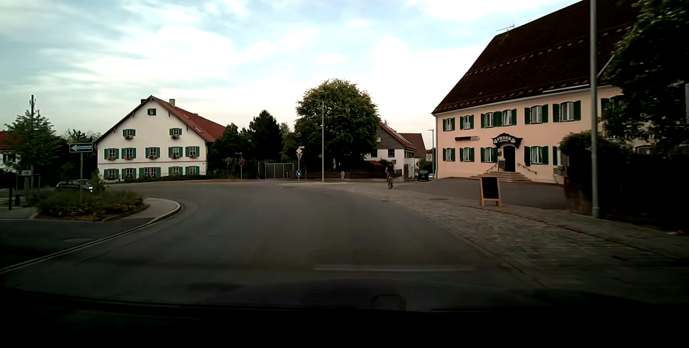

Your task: Follow the waypoints while adhering to traffic rules and regulations

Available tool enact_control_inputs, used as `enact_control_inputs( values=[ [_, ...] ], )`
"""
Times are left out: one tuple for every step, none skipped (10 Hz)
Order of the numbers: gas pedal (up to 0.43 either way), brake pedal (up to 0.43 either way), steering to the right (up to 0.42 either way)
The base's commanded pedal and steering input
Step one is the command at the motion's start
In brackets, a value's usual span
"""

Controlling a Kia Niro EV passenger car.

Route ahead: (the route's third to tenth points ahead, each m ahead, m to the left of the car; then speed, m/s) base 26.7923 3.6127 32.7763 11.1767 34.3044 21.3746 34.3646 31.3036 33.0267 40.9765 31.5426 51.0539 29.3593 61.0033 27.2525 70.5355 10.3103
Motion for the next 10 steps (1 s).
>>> enact_control_inputs(
  values=[
    [0.0,0.091,-0.046],
    [0.0,0.104,-0.046],
    [0.0,0.116,-0.049],
    [0.0,0.116,-0.05],
    [0.0,0.128,-0.055],
    [0.0,0.122,-0.068],
    [0.0,0.134,-0.088],
    [0.0,0.146,-0.104],
    [0.0,0.146,-0.119],
    [0.0,0.146,-0.124]
  ],
)
